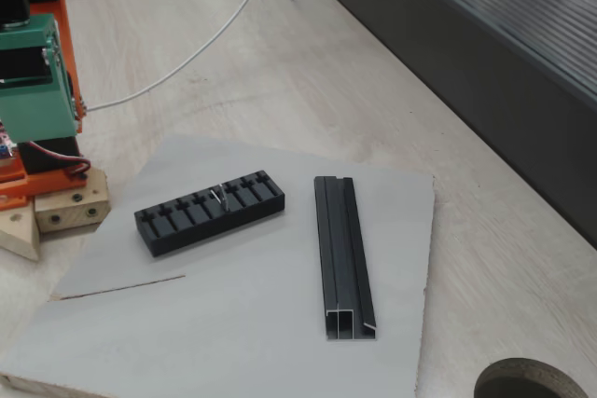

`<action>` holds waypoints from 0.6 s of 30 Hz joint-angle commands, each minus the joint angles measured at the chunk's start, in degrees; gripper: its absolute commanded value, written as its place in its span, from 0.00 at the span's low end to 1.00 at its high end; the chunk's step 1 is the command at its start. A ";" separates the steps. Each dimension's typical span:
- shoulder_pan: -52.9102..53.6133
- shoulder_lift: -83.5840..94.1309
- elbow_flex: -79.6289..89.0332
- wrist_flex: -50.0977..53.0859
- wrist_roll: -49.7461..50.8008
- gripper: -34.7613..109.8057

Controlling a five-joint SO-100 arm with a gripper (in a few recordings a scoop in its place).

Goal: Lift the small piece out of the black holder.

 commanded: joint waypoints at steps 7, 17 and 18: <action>0.62 3.60 -0.18 1.41 0.26 0.33; 1.14 3.60 -0.18 1.41 0.35 0.33; 1.14 3.60 -0.18 1.41 0.26 0.33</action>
